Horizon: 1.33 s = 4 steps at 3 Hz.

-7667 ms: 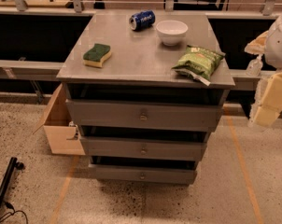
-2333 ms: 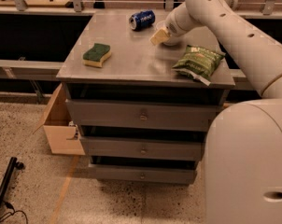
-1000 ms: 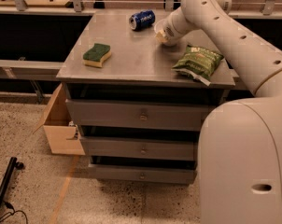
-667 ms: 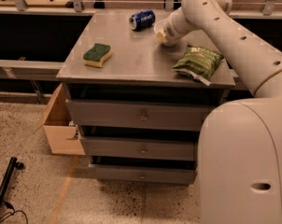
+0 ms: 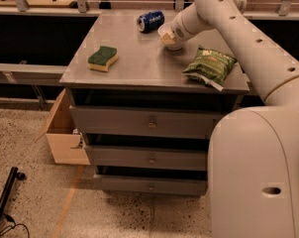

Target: Move white bowl near sponge

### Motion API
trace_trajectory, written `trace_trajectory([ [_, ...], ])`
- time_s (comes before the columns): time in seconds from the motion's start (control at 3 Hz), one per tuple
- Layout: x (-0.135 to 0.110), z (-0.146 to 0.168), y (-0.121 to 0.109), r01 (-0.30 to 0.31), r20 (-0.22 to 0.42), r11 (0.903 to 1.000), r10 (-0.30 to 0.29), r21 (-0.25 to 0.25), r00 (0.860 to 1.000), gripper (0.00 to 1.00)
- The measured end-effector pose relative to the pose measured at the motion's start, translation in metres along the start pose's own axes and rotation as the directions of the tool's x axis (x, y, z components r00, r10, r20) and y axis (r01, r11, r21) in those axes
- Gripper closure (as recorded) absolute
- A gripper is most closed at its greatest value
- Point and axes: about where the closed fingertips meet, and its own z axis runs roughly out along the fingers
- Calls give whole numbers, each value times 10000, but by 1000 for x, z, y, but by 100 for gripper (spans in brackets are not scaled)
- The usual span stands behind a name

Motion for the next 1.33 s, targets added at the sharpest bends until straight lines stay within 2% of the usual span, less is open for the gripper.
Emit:
trace_trajectory([
  [0.33, -32, -18, 26, 1235, 871, 9823, -1120, -1411, 9899, 100],
  [0.67, -47, -39, 54, 2676, 1553, 9284, -2335, -2578, 9599, 100],
  [1.0, -56, -61, 82, 3661, 2143, 8640, -3071, -3458, 9272, 100],
  [1.33, -62, -73, 106, 4312, 2620, 8114, -3504, -3946, 8992, 100],
])
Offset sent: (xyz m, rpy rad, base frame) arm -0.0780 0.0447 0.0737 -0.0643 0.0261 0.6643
